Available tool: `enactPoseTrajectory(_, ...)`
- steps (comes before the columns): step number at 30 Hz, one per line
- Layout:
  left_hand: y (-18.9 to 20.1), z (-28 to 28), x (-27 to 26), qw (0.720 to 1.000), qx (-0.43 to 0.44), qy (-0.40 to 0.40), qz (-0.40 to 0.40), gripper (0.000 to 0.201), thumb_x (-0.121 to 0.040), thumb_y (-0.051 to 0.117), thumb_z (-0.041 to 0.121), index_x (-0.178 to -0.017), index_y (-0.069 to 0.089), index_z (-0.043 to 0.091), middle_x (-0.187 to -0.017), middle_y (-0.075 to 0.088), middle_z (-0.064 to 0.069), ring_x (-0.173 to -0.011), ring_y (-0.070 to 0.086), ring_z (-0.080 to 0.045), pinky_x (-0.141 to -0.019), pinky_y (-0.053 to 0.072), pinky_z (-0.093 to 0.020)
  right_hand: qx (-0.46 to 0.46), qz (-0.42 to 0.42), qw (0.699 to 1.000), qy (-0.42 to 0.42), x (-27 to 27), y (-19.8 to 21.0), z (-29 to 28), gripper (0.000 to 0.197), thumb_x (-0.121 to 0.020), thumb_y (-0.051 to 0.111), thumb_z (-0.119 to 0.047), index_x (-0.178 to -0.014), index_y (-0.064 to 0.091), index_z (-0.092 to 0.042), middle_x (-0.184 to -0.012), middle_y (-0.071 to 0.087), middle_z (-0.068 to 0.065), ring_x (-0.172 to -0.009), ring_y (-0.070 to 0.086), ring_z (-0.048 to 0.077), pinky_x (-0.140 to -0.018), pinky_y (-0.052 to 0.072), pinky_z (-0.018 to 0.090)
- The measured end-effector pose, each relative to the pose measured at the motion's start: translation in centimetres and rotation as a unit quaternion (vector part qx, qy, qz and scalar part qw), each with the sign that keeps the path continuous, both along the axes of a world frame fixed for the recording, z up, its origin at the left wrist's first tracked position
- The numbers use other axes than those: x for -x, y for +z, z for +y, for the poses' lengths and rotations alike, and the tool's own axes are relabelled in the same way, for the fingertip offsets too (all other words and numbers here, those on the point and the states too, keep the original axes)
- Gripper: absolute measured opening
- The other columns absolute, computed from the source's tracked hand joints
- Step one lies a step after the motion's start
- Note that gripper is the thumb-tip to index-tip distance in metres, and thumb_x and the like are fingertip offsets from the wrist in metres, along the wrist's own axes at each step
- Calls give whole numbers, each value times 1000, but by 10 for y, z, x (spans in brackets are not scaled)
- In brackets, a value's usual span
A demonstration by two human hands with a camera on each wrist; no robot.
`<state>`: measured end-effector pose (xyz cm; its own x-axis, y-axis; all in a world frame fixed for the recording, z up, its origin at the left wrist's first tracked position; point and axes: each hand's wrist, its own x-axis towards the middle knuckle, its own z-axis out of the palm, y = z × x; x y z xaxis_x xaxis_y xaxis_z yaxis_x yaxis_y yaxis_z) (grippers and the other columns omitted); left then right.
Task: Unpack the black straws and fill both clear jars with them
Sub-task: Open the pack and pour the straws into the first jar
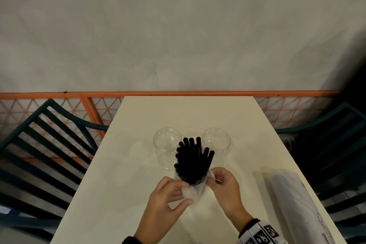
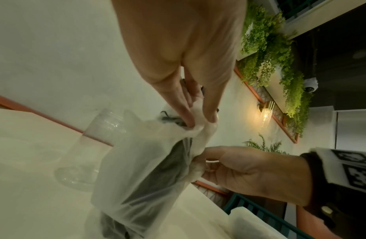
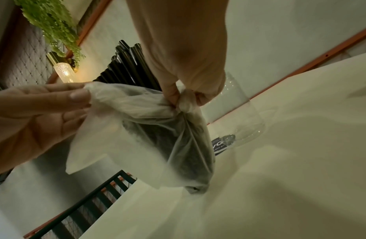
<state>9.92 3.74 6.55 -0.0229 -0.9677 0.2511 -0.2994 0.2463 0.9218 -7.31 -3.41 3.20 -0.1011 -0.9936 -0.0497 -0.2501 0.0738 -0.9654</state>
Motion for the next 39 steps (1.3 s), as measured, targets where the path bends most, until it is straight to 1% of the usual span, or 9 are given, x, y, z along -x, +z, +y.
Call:
enactPoseTrajectory(6, -10, -10, 5, 996, 27, 64, -57, 19, -62, 67, 42, -79, 63, 35, -90, 57, 13, -77, 62, -6, -66, 49, -12, -50, 4, 998, 43, 4, -6, 6, 19, -82, 66, -16, -72, 50, -15, -71, 63, 9, -60, 51, 16, -51, 37, 14)
enactPoseTrajectory(11, -12, -13, 4, 991, 35, 110, -69, 11, -64, 66, 40, -68, 57, 39, -85, 53, 12, -72, 60, -5, -65, 48, -10, -82, -77, 981, 156, 9, 2, 9, 22, -74, 70, -14, -91, 57, -10, -90, 67, 11, -83, 61, 23, -79, 49, 33)
enactPoseTrajectory(16, -13, -19, -2, 986, 31, 135, -92, 29, -68, 77, 19, -66, 55, 37, -77, 52, 7, -71, 61, -8, -63, 48, -9, -88, -109, 965, 221, 5, 7, 16, 65, -53, 81, -45, -108, 57, -19, -101, 68, 0, -98, 63, 16, -86, 51, 32)
enactPoseTrajectory(19, -16, -14, 0, 991, 31, 108, -78, 13, -65, 66, 39, -72, 55, 37, -87, 50, 8, -69, 62, -5, -64, 51, -11, -60, -88, 976, 192, 4, 8, 16, 50, -63, 82, -34, -105, 59, -22, -102, 68, -2, -97, 62, 14, -77, 52, 24)
enactPoseTrajectory(23, -15, -11, -1, 997, 18, 70, -39, 12, -68, 70, 26, -73, 66, 36, -87, 57, 11, -69, 67, -7, -66, 55, -15, -13, -56, 982, 178, 3, 12, 13, 30, -79, 72, -12, -102, 62, -27, -101, 68, -2, -88, 62, 4, -72, 53, 19)
enactPoseTrajectory(29, -17, -13, -3, 996, 9, 79, -28, 17, -64, 63, 41, -68, 66, 24, -88, 59, 10, -67, 66, -6, -62, 52, -11, 11, -23, 973, 230, 3, 7, 13, 63, -68, 79, -30, -124, 51, -30, -118, 59, -11, -104, 58, -1, -85, 48, 13)
enactPoseTrajectory(32, -18, -9, 2, 997, 13, 59, -57, 17, -67, 62, 40, -73, 67, 25, -91, 59, 11, -65, 64, -4, -60, 48, -10, -3, -17, 976, 219, 6, 2, 10, 72, -57, 78, -43, -123, 49, -35, -120, 59, -9, -106, 60, 3, -86, 49, 17)
enactPoseTrajectory(35, -7, -7, 2, 989, 37, 45, -135, 19, -74, 59, 41, -85, 71, 30, -89, 57, 16, -70, 57, 2, -63, 41, -7, -6, -13, 980, 201, 7, 0, 7, 53, -69, 79, -20, -112, 54, -37, -116, 62, -3, -100, 62, 5, -81, 49, 15)
enactPoseTrajectory(39, 35, -14, 5, 947, 176, 167, -209, 39, -76, 58, 44, -112, 61, 28, -100, 45, 11, -92, 47, -5, -81, 40, -22, -24, -21, 978, 204, 7, -1, 9, 51, -71, 79, -11, -109, 55, -34, -115, 63, -6, -101, 61, 2, -81, 48, 12)
